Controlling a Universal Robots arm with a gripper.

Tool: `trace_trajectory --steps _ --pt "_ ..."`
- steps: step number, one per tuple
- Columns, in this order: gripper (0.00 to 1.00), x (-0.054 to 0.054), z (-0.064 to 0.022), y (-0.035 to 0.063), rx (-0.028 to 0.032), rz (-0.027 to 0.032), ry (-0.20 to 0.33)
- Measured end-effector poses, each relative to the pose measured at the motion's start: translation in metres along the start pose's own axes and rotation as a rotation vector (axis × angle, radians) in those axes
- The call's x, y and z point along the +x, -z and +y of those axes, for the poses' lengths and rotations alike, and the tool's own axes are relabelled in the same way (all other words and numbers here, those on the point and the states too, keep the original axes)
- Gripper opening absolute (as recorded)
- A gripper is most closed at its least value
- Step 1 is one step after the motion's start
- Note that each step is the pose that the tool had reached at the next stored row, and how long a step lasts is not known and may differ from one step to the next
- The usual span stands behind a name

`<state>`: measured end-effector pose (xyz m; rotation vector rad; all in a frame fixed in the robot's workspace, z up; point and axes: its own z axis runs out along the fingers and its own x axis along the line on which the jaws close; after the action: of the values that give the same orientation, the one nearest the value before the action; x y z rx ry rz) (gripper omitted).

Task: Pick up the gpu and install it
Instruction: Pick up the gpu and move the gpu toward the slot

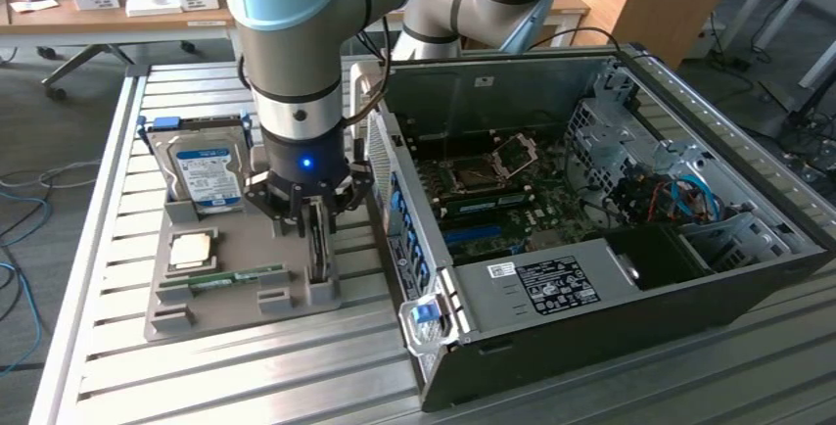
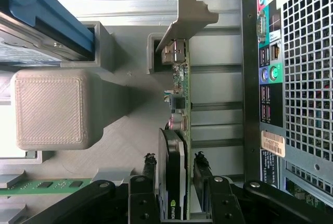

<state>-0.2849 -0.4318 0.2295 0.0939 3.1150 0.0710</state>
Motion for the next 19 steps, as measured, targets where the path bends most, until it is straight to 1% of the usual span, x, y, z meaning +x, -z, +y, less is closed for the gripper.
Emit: trace_trajectory --steps 3,4,17,19 --pt "0.42 0.0000 0.0000 0.0000 0.0000 0.0000 0.000" --pt "0.35 0.0000 0.0000 0.0000 0.0000 0.0000 0.000" --pt "0.35 0.0000 0.0000 0.0000 0.0000 0.0000 0.000" --pt "0.33 0.0000 0.0000 0.0000 0.0000 0.0001 0.000"
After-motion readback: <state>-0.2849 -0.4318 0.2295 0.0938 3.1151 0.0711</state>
